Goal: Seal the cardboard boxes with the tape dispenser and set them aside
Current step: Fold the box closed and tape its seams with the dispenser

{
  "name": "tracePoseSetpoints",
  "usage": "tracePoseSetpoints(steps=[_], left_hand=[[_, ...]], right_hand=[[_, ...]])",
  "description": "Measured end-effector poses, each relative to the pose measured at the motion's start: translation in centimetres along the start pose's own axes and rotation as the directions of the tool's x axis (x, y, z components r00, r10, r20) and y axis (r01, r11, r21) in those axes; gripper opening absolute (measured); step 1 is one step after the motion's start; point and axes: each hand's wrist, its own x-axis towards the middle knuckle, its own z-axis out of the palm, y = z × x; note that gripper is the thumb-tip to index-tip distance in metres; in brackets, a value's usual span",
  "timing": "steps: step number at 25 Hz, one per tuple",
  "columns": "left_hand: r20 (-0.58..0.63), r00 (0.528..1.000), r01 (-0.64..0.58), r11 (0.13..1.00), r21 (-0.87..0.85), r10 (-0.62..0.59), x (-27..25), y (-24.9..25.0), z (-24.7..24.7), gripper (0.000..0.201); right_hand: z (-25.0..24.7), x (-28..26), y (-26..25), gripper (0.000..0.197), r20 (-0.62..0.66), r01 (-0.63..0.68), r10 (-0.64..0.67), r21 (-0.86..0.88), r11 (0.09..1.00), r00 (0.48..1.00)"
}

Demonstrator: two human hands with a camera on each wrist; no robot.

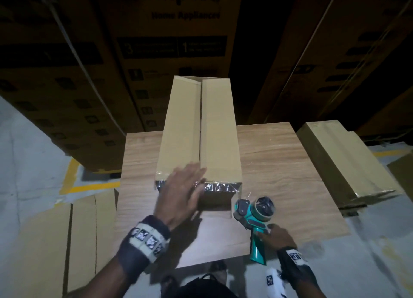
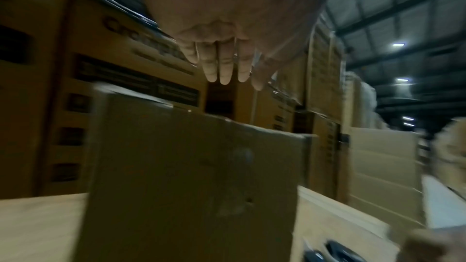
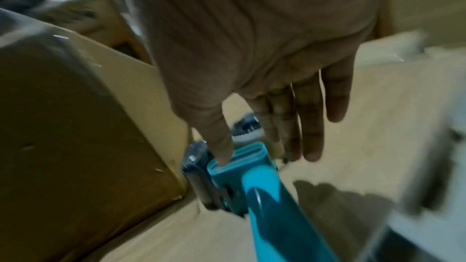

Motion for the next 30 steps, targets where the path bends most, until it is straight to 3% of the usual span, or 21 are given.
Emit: tracePoseSetpoints(steps=[1, 2, 3, 4, 5, 6, 8, 10, 12, 14, 16, 17, 18, 20, 21, 23, 25, 30], left_hand=[[-0.102, 0.987, 0.119, 0.989, -0.084, -0.127, -0.8, -1.8, -1.7, 0.050], [-0.159, 0.948, 0.238, 0.947, -0.216, -0.275, -1.6, -3.4, -3.3, 0.049], [-0.168, 0.903, 0.328, 0.886, -0.329, -0.396, -2.3, -4.8, -4.3, 0.048], [-0.135, 0.869, 0.390, 0.828, -0.402, -0.476, -3.0, -5.7, -4.8, 0.048], [-0.073, 0.851, 0.435, 0.777, -0.454, -0.520, -3.5, -6.1, -4.7, 0.050], [0.007, 0.844, 0.469, 0.731, -0.496, -0.537, -3.9, -6.2, -4.2, 0.053], [0.125, 0.846, 0.495, 0.675, -0.547, -0.519, -4.5, -6.1, -2.4, 0.053], [0.106, 0.851, 0.473, 0.663, -0.580, -0.514, -4.9, -6.1, -1.3, 0.050], [0.072, 0.841, 0.460, 0.639, -0.617, -0.536, -5.0, -6.5, -0.8, 0.048], [0.059, 0.843, 0.431, 0.608, -0.667, -0.534, -5.1, -6.9, -0.5, 0.051], [0.071, 0.854, 0.406, 0.575, -0.711, -0.516, -5.3, -7.6, -0.7, 0.059], [0.083, 0.856, 0.408, 0.569, -0.714, -0.510, -5.2, -8.3, -1.0, 0.059], [0.091, 0.858, 0.415, 0.578, -0.702, -0.506, -5.1, -9.0, -1.5, 0.059], [0.122, 0.885, 0.420, 0.657, -0.626, -0.449, -4.6, -10.4, -2.8, 0.076], [0.152, 0.907, 0.406, 0.716, -0.568, -0.393, -4.2, -10.9, -3.5, 0.084], [0.200, 0.942, 0.334, 0.829, -0.448, -0.271, -3.0, -11.7, -4.6, 0.086], [0.189, 0.966, 0.230, 0.917, -0.326, -0.175, -1.4, -12.2, -5.5, 0.071], [0.209, 0.973, 0.145, 0.963, -0.227, -0.097, 0.5, -13.1, -5.9, 0.055]], right_hand=[[-1.6, -1.7, -1.0, 0.052, -0.127, 0.087, -0.084, 0.018, 0.996, 0.988], [-2.8, -3.3, -2.4, 0.050, -0.257, 0.231, -0.190, 0.143, 0.962, 0.948], [-3.7, -4.9, -4.0, 0.051, -0.345, 0.379, -0.260, 0.342, 0.860, 0.902], [-4.6, -6.5, -6.2, 0.056, -0.359, 0.465, -0.305, 0.559, 0.687, 0.882], [-4.9, -7.8, -8.3, 0.063, -0.325, 0.470, -0.349, 0.710, 0.524, 0.879], [-4.7, -8.4, -10.3, 0.074, -0.286, 0.452, -0.402, 0.788, 0.418, 0.870], [-3.8, -8.5, -13.4, 0.102, -0.232, 0.392, -0.446, 0.866, 0.310, 0.865], [-2.8, -7.5, -14.7, 0.123, -0.178, 0.299, -0.418, 0.923, 0.244, 0.891], [-2.0, -6.8, -14.5, 0.122, -0.092, 0.186, -0.372, 0.956, 0.225, 0.924], [-1.6, -6.5, -13.5, 0.090, -0.037, 0.126, -0.357, 0.965, 0.230, 0.933], [-2.2, -6.2, -12.7, 0.048, -0.086, 0.199, -0.365, 0.938, 0.284, 0.927], [-2.8, -6.1, -12.2, 0.046, -0.129, 0.278, -0.401, 0.898, 0.340, 0.907], [-3.6, -5.8, -11.8, 0.059, -0.170, 0.396, -0.466, 0.804, 0.444, 0.868], [-5.3, -4.6, -11.0, 0.092, -0.185, 0.637, -0.621, 0.389, 0.665, 0.761], [-6.1, -3.6, -10.7, 0.103, -0.161, 0.699, -0.680, 0.179, 0.692, 0.715], [-7.7, -2.3, -11.0, 0.108, -0.123, 0.767, -0.767, -0.059, 0.639, 0.630], [-9.0, -1.4, -11.8, 0.104, -0.086, 0.796, -0.815, -0.179, 0.578, 0.572], [-10.3, -0.3, -13.6, 0.086, 0.009, 0.797, -0.840, -0.322, 0.511, 0.542]])
